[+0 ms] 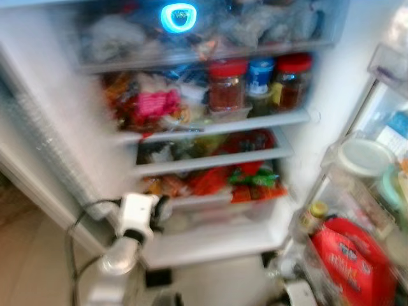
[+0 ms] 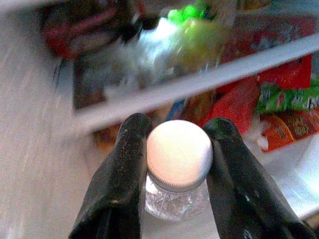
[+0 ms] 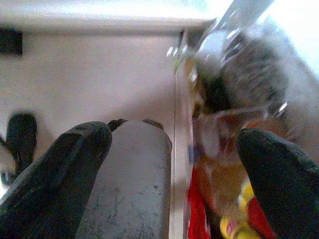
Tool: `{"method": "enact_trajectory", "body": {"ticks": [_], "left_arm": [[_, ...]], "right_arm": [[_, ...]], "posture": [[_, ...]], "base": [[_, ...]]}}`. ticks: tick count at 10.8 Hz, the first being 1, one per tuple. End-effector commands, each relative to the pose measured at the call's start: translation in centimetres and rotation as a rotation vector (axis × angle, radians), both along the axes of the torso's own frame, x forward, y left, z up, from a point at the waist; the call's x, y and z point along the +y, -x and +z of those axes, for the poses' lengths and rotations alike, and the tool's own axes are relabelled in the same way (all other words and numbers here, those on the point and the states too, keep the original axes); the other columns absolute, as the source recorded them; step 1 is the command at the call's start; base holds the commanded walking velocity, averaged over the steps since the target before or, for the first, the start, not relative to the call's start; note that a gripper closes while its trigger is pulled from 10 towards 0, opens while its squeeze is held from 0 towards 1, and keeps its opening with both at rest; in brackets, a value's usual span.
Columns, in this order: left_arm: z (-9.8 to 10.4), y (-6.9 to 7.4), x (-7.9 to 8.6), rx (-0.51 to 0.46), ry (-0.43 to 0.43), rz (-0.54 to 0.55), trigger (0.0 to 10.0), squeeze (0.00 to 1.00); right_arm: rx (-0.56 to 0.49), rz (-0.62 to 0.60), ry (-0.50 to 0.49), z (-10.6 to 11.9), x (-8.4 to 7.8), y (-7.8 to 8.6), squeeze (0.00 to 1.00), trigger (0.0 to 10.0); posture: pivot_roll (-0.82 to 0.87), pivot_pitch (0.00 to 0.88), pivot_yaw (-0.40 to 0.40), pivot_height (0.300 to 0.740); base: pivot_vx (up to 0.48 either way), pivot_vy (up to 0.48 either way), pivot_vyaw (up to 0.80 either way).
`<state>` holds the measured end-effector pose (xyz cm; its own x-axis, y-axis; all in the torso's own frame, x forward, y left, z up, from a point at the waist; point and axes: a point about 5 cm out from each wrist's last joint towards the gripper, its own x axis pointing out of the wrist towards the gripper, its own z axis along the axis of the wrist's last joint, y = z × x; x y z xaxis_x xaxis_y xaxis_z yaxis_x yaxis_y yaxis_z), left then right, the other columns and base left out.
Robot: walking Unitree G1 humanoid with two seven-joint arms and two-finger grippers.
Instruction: Restocking fridge
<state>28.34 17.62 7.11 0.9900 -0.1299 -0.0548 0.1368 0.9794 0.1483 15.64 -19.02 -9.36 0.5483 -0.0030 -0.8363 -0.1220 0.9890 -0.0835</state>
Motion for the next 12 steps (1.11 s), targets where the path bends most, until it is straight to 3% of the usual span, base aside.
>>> {"method": "enact_trajectory", "body": {"ticks": [1,4,7,8,10,11,12], "left_arm": [[0.4,-0.2,-0.9,-0.018,0.016,-0.024,10.0,0.00],[0.9,-0.2,-1.1,-0.033,0.001,-0.046,10.0,0.00],[1.4,-0.2,-1.3,-0.061,-0.088,-0.076,10.0,0.00],[1.8,-0.2,-1.2,-0.070,-0.189,-0.091,10.0,0.00],[1.9,-0.5,0.0,-0.045,-0.567,-0.079,10.0,0.00],[1.9,-0.2,-0.1,-0.103,-0.853,-0.186,10.0,0.00],[1.4,0.1,-0.3,-0.104,-0.885,-0.240,10.0,0.00]], "right_arm": [[0.138,-0.003,-0.011,-1.4,0.1,3.4,0.00,10.0],[0.142,0.008,-0.009,-1.4,0.2,3.4,0.00,10.0],[0.144,0.019,-0.012,-1.4,0.3,3.5,0.00,10.0],[0.146,0.022,-0.016,-1.4,0.3,3.5,0.00,10.0],[0.148,0.026,-0.020,-1.4,0.4,3.5,0.00,10.0],[0.149,0.033,-0.021,-1.4,0.5,3.5,0.00,10.0],[0.150,0.035,-0.021,-1.4,0.5,3.5,0.00,10.0]], "posture": [[-0.11,0.049,0.067,0.641],[-0.11,0.052,0.068,0.641],[-0.11,0.054,0.072,0.641],[-0.11,0.055,0.073,0.641],[-0.11,0.057,0.075,0.641],[-0.10,0.057,0.076,0.641],[-0.10,0.058,0.079,0.641]], "base": [[0.285,0.000,0.00],[0.290,0.000,0.00],[0.294,0.000,0.00],[0.304,0.000,0.00],[0.306,0.000,0.00],[0.270,0.000,0.00],[0.274,0.000,0.00]]}}
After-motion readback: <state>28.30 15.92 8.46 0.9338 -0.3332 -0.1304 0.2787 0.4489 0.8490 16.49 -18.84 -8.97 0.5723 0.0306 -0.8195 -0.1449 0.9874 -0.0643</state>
